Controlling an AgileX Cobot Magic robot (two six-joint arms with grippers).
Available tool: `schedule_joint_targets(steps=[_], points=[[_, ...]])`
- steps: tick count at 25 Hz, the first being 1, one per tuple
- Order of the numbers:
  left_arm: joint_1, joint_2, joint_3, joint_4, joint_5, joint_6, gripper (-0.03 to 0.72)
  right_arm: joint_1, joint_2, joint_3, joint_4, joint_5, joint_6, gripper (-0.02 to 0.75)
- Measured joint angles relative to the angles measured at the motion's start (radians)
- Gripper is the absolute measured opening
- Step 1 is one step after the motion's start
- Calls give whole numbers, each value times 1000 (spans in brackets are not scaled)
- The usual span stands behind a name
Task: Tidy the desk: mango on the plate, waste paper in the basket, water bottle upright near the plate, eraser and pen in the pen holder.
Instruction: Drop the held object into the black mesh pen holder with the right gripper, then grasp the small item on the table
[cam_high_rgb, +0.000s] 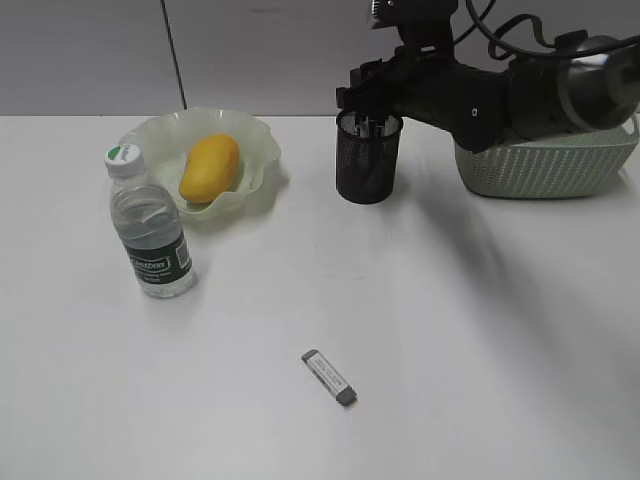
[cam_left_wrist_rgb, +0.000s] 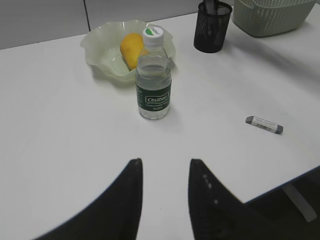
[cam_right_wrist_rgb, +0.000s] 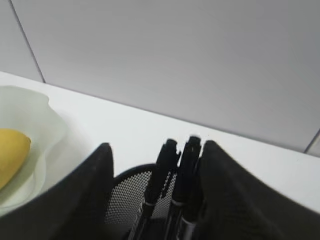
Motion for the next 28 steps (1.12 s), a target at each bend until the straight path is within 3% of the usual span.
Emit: schedule_joint_targets(steps=[3, 6, 10, 16, 22, 28], points=[[0, 0, 0, 0, 0, 0, 239, 0, -46, 0, 5, 114, 0, 506], [0, 0, 0, 0, 0, 0, 239, 0, -177, 2, -10, 332, 0, 517], [0, 0, 0, 0, 0, 0, 239, 0, -403, 31, -107, 746, 0, 452], [0, 0, 0, 0, 0, 0, 239, 0, -814, 266, -126, 1300, 3, 347], [0, 33, 0, -9, 0, 0, 239, 0, -1343, 569, -121, 1523, 44, 330], [0, 314, -7, -20, -11, 0, 241, 0, -1833, 746, -121, 1573, 64, 330]])
